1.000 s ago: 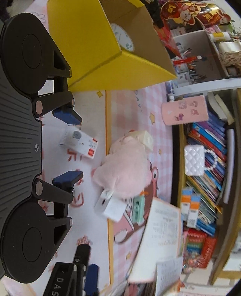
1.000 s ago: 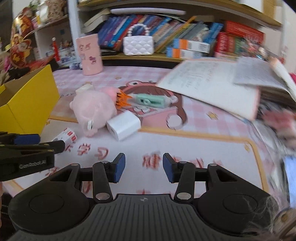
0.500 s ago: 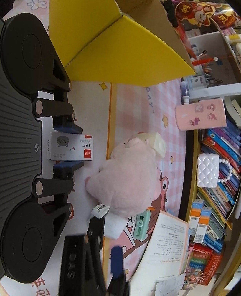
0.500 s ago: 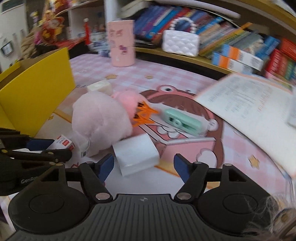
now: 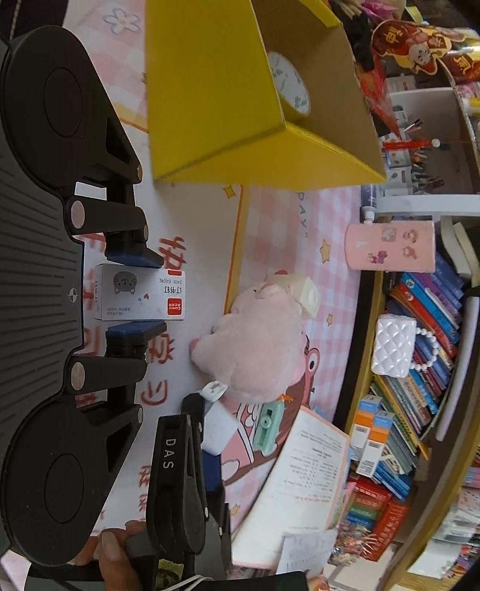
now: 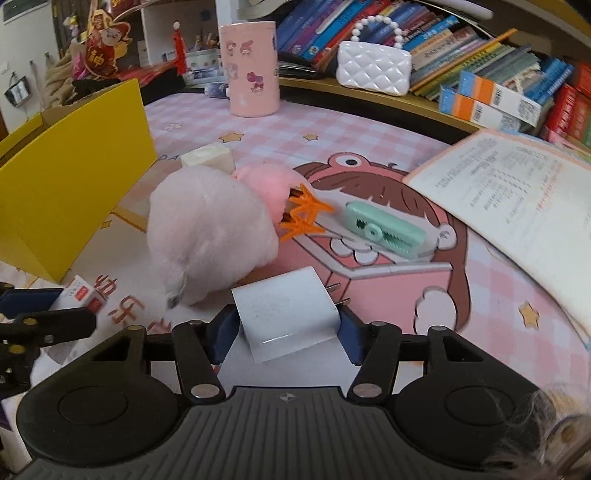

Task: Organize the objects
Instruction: 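Carry the charger in the right tool while the left tool carries the small box over the yellow box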

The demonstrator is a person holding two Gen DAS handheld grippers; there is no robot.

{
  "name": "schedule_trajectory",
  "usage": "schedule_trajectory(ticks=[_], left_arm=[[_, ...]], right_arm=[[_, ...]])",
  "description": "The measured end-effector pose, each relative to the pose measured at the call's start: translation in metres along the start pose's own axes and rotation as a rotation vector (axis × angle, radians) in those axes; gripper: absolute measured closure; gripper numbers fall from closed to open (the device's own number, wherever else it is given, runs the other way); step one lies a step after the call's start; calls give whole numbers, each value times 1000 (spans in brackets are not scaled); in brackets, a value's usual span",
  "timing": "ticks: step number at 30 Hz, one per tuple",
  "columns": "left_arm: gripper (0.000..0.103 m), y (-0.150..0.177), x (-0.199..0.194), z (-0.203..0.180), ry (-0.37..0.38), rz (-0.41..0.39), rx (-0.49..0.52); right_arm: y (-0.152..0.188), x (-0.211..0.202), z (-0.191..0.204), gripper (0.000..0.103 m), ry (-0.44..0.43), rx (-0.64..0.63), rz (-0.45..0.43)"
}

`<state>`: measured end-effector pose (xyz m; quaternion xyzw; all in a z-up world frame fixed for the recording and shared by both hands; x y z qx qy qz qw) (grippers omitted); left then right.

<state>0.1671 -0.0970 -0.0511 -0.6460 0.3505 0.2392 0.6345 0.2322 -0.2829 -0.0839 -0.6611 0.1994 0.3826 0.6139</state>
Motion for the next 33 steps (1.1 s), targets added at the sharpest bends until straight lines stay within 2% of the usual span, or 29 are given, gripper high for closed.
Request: schedule_trajectory(ticks=[7, 13, 21, 33], left_arm=[[75, 27, -39, 20, 15, -7, -36], [75, 51, -71, 39, 17, -27, -48], [75, 76, -108, 70, 15, -62, -65], [75, 105, -144, 116, 22, -80, -52]], right_arm=[[27, -45, 20, 48, 0, 84, 1], [50, -81, 63, 48, -10, 144, 9], [69, -115, 127, 48, -35, 115, 3], [90, -135, 198, 48, -29, 71, -2]])
Point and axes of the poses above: each gripper's, at about its wrist camera, not at the fingertips, and x roughly the way its jaws point, z to its left, y to its underside, the point moved 1 cm from there along x, roughly the way its jaws point, and after that the axes turned 2 degrees about z, right-handed, at the moved point
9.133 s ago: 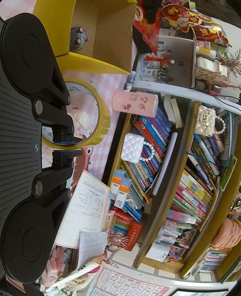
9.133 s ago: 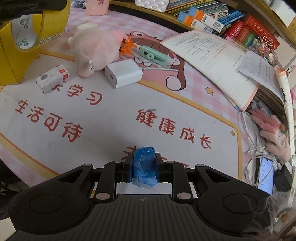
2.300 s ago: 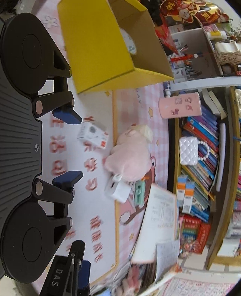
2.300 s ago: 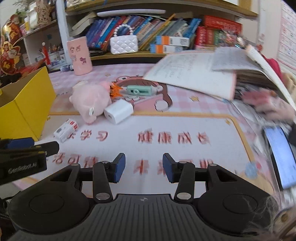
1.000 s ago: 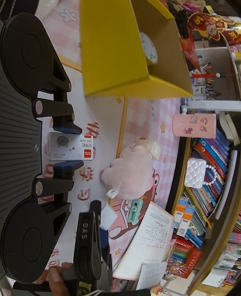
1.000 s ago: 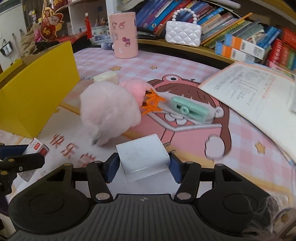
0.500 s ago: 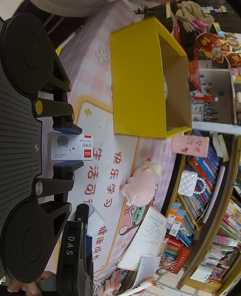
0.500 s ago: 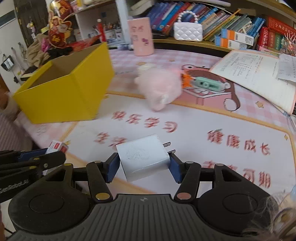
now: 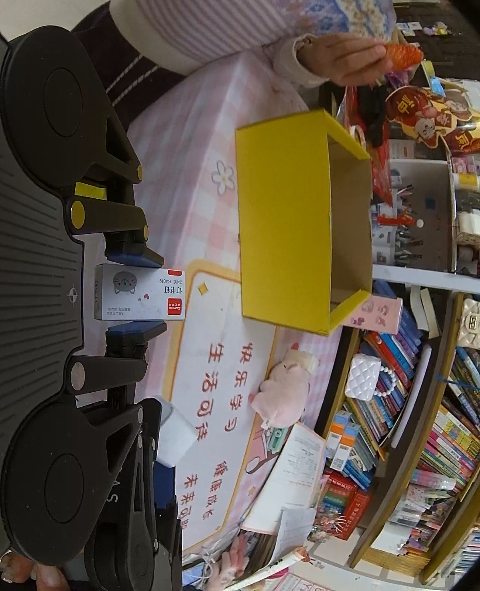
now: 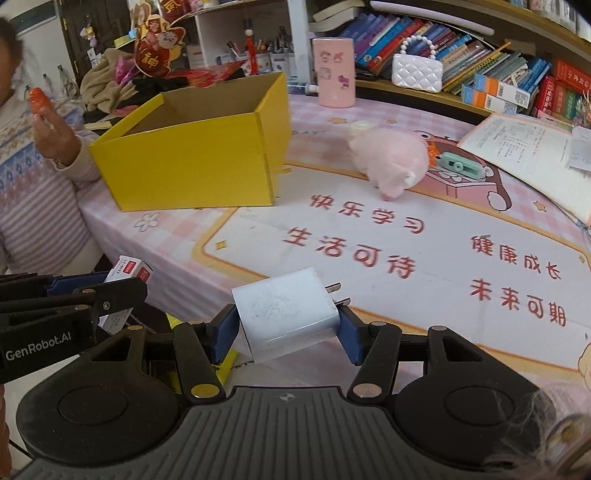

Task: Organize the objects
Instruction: 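Carry the charger in the right tool while the left tool carries the small box over the yellow box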

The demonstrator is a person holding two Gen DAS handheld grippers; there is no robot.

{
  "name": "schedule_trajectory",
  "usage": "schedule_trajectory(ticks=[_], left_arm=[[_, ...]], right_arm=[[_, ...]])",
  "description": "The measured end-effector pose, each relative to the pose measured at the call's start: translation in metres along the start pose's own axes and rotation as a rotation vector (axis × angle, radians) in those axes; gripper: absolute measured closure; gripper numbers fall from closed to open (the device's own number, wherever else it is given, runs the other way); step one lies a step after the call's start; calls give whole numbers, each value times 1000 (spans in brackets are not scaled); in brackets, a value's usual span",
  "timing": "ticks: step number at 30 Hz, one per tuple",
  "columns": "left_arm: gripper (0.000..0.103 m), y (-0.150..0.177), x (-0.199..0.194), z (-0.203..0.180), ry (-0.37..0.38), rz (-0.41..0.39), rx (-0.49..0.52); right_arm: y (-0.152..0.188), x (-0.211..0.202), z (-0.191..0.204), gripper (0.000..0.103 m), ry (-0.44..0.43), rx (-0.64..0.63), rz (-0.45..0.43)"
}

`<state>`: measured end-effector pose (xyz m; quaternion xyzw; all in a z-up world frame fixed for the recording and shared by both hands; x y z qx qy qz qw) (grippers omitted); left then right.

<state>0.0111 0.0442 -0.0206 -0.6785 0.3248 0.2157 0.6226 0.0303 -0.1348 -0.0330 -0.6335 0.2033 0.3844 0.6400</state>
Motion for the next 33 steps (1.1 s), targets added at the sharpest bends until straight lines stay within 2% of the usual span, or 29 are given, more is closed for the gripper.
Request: schedule_trajectory(ticks=[11, 19, 25, 33], left_arm=[[75, 7, -22, 42, -13, -39, 14], [75, -7, -29, 57, -14, -100, 23], [75, -31, -27, 60, -11, -157, 24], [75, -88, -23, 56, -42, -312, 11]], right_arm=[[6, 0, 48, 48, 7, 2, -23], [-7, 5, 71, 48, 13, -20, -50], [-32, 10, 73, 48, 28, -34, -94], [-95, 19, 63, 48, 53, -79, -223]])
Point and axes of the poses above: each gripper's, at about its wrist camera, not at the fingertips, and x roughly the way its jaws point, z to its left, y to its underside, the point moved 1 cm from there along x, roughly the way its jaws point, and after that the axes turned 2 degrees about z, right-handed, at the moved point
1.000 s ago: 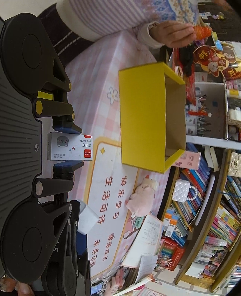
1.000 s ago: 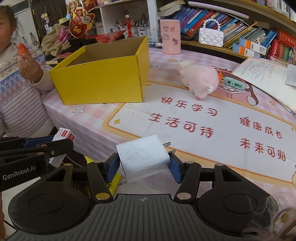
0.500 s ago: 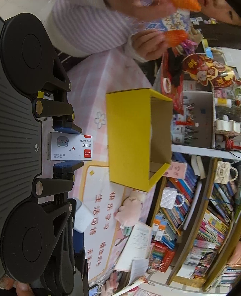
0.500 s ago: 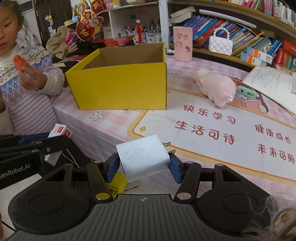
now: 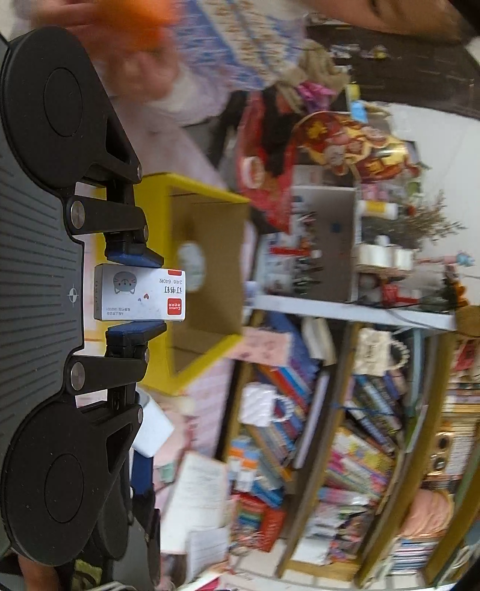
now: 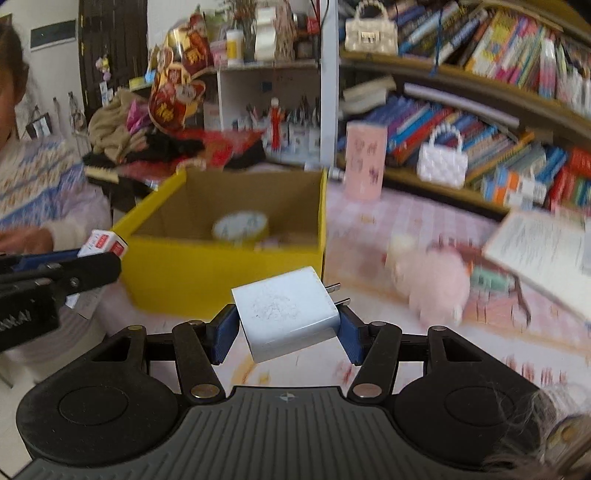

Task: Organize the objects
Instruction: 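Carry the charger in the right tool while the left tool carries the small box over the yellow box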

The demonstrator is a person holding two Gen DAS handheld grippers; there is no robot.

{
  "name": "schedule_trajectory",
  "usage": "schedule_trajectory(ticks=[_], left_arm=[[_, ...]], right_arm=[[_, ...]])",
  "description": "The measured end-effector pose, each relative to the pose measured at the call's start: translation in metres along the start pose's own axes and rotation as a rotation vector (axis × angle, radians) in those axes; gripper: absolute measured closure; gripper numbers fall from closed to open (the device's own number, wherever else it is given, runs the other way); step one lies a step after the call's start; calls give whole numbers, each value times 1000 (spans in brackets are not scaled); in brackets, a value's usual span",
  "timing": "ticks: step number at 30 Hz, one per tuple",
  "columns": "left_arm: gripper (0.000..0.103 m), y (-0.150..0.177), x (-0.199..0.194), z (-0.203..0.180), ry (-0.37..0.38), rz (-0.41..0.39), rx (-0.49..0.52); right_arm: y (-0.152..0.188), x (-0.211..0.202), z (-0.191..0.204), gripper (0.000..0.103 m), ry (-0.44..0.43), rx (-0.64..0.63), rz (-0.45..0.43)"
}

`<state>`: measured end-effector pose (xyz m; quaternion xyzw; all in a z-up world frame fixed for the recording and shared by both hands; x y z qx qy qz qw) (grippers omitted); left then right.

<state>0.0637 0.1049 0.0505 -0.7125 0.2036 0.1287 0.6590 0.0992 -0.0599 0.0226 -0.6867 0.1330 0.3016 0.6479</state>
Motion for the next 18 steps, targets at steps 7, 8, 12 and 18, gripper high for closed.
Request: schedule_trajectory(ticks=[7, 8, 12, 18], left_arm=[[75, -38, 35, 0, -49, -61, -22], [75, -42, 42, 2, -58, -60, -29], [75, -47, 70, 4, -99, -33, -42], [75, -45, 118, 13, -161, 60, -59]], right_arm=[[-47, 31, -13, 48, -25, -33, -68], [-51, 37, -14, 48, -31, -42, -71], [-66, 60, -10, 48, -58, -94, -75], [-74, 105, 1, 48, -106, -212, -23]])
Point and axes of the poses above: each gripper's, at about its wrist camera, not at the fingertips, and x roughly the way its jaws point, z to its left, y to its underside, the point moved 1 cm from there along x, roughly the way its jaws point, and after that the axes turned 2 degrees about z, right-handed, at the moved point
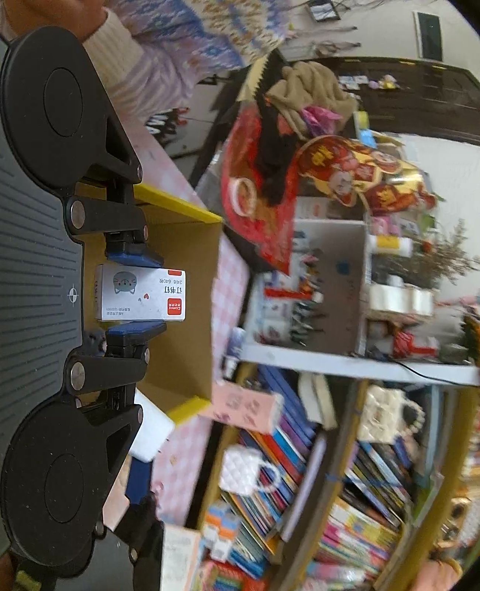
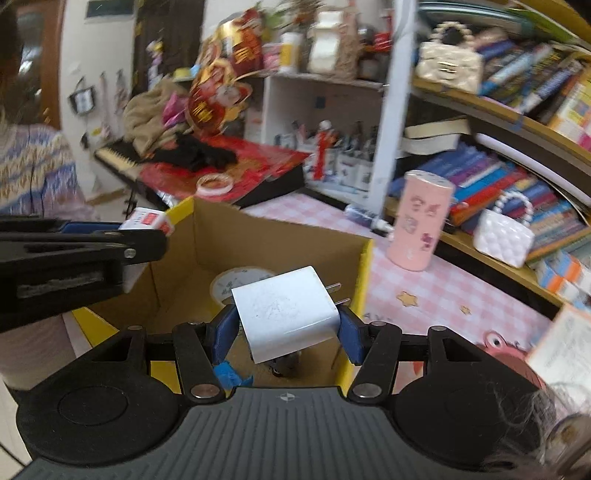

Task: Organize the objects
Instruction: 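Carry the charger in the right tool while the left tool carries the small box over the yellow box, then open the right tool to drop the charger while the left tool drops the small box inside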

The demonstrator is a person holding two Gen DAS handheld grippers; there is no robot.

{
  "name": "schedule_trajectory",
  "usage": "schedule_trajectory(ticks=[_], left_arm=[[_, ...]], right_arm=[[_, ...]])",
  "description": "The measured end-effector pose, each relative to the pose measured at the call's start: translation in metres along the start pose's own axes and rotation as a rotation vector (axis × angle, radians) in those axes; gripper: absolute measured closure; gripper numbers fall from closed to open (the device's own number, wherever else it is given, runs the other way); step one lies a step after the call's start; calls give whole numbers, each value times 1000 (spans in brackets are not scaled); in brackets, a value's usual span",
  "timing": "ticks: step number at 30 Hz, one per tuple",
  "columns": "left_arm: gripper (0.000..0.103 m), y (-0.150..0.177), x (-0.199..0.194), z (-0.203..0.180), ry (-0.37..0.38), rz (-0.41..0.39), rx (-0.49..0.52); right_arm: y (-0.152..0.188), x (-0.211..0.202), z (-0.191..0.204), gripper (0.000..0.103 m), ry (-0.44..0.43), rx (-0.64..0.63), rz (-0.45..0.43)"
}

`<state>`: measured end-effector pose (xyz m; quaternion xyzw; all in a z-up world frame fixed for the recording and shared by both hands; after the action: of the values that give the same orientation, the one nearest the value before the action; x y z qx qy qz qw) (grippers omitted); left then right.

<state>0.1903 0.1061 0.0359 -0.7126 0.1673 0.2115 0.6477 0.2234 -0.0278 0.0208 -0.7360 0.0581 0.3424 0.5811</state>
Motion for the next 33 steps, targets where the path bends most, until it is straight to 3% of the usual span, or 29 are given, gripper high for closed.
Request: schedule_trajectory(ticks=[11, 19, 27, 33], left_arm=[[74, 11, 50, 9, -42, 169, -50], [73, 17, 59, 12, -47, 206, -58], [70, 7, 32, 12, -36, 108, -65], [69, 0, -16, 11, -1, 3, -78]], right_arm=[[-9, 61, -2, 48, -104, -57, 175], [-7, 69, 3, 48, -113, -78, 212], [-12, 50, 6, 49, -114, -53, 150], [-12, 1, 6, 50, -60, -22, 37]])
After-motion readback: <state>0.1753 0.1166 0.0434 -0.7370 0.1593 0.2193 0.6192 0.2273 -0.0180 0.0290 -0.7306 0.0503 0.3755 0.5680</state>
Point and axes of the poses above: each gripper's, at about its wrist camera, not at the fingertips, and x roughly the way its jaws point, z to its left, y to its underside, the point moved 1 cm from there along x, roughly the way its jaws point, and after that the axes turned 2 degrees about z, right-handed, at the moved point
